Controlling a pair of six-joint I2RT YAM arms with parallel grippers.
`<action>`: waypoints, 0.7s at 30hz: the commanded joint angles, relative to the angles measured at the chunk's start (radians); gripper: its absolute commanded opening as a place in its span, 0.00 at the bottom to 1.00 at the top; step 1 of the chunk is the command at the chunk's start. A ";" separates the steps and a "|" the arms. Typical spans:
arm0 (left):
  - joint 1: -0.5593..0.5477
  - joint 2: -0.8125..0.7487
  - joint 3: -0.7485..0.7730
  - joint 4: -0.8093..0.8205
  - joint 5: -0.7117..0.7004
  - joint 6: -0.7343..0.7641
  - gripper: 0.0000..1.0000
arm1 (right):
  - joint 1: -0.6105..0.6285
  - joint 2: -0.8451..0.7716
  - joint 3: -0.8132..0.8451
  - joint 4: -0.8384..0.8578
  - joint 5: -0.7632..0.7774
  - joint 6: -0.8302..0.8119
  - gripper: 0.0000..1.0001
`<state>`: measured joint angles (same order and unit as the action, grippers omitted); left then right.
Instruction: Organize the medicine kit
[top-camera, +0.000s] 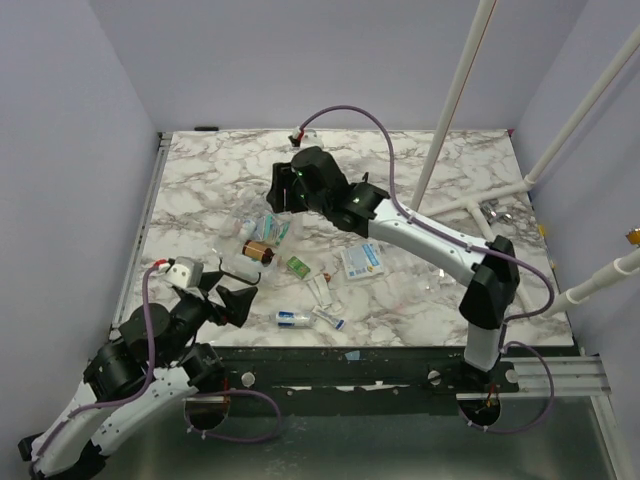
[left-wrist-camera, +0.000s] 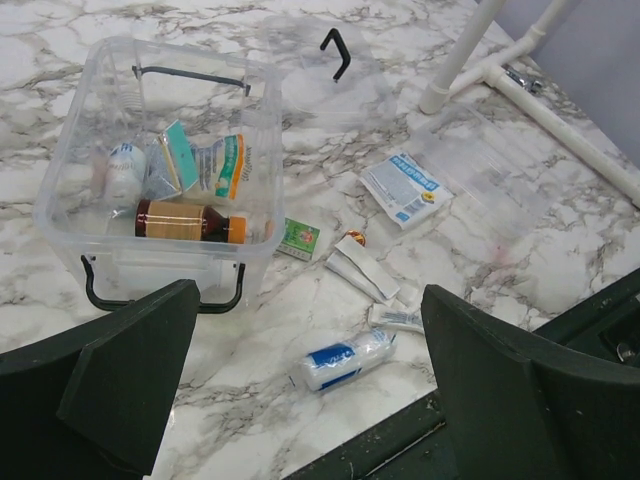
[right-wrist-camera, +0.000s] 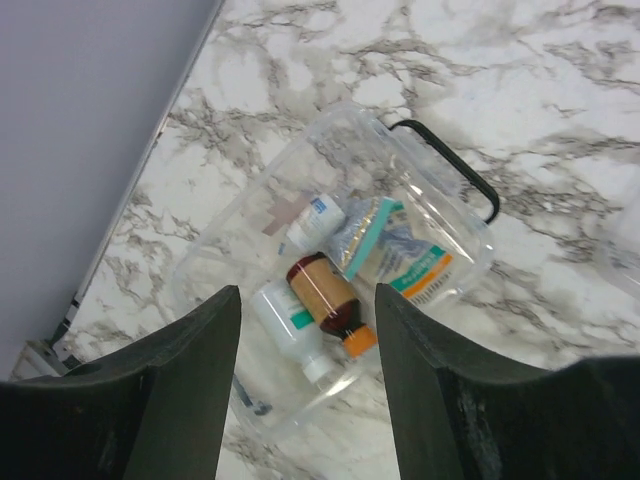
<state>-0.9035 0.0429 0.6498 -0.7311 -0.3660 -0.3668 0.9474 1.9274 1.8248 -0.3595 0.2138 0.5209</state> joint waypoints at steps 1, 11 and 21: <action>-0.003 0.084 -0.002 0.060 0.046 0.010 0.96 | 0.005 -0.124 -0.146 -0.017 0.078 -0.074 0.59; -0.004 0.333 0.034 0.105 0.172 -0.015 0.96 | 0.005 -0.350 -0.466 -0.086 0.073 -0.098 0.60; -0.003 0.581 0.030 0.231 0.313 -0.061 0.96 | 0.004 -0.510 -0.734 -0.114 0.177 -0.069 0.59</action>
<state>-0.9039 0.5518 0.6624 -0.5983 -0.1398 -0.3958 0.9478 1.4506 1.1378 -0.4370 0.2794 0.4427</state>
